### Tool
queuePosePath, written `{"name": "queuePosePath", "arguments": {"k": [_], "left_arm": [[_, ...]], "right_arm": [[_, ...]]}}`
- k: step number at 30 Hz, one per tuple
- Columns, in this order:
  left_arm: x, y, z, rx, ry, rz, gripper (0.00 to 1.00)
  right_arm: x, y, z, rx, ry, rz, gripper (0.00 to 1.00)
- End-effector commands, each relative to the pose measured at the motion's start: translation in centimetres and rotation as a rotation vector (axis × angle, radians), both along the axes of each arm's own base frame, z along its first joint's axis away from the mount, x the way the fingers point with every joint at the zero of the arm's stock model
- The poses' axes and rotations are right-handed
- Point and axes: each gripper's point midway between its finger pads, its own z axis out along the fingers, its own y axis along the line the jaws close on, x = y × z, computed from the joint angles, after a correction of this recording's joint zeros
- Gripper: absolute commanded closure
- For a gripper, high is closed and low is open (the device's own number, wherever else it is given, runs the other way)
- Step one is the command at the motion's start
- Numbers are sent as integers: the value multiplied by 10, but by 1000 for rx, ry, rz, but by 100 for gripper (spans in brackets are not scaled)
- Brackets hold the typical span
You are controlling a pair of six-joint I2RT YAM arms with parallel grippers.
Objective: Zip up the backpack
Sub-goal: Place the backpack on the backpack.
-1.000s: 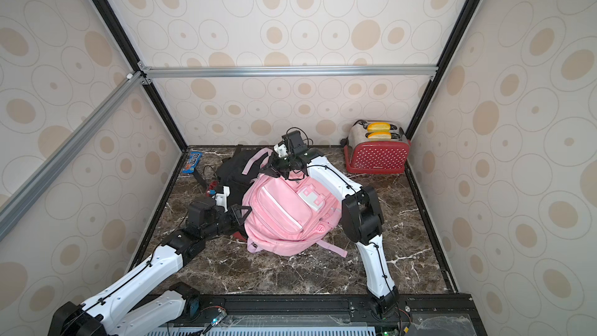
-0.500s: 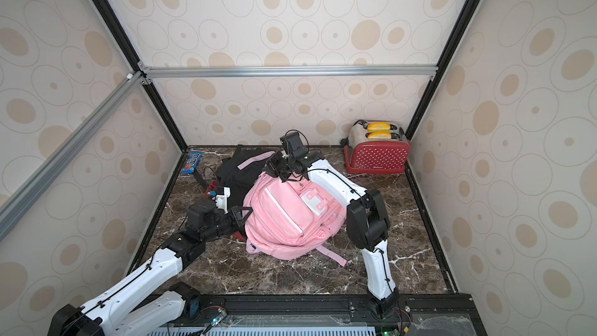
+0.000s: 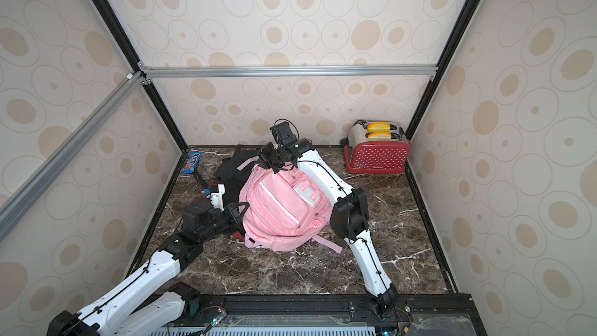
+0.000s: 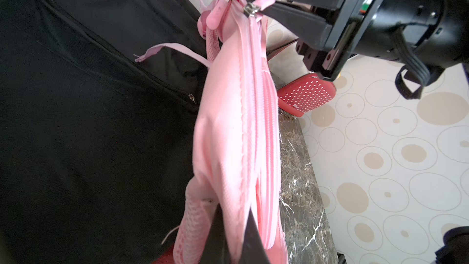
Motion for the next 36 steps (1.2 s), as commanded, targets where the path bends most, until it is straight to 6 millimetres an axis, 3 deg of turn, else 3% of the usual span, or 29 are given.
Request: {"name": "queuePosePath", "arguments": {"k": [1, 6, 11, 14, 16, 17, 19, 20, 23, 26, 31, 36], "left_arm": [[-9, -3, 14, -25, -16, -30, 100], [-8, -3, 15, -23, -16, -30, 100], [-6, -3, 19, -21, -24, -25, 100], [-4, -3, 24, -19, -31, -20, 100], [0, -3, 28, -10, -37, -17, 100], [2, -3, 32, -5, -41, -11, 100], [7, -2, 41, 13, -59, -1, 100], [10, -2, 47, 22, -69, 2, 100], [20, 2, 64, 65, -98, 23, 100], [33, 9, 77, 87, -110, 53, 100], [72, 38, 86, 130, -88, 130, 100], [115, 80, 67, 152, 4, 225, 100]], "right_arm": [[76, -50, 16, -51, -203, -178, 100], [81, -49, 17, -51, -280, -138, 100], [88, -39, 36, -26, -404, -67, 100], [95, -19, 58, 123, -508, -3, 96], [91, -4, 75, 221, -580, 77, 75], [85, 2, 81, 251, -606, 131, 51], [70, 6, 90, 260, -659, 228, 35], [62, 4, 94, 244, -699, 274, 33], [43, -16, 111, 134, -844, 349, 30], [28, -53, 126, -26, -980, 360, 29], [-8, -118, 115, -300, -1091, 397, 29], [-36, -173, 91, -521, -1146, 375, 29]]}}
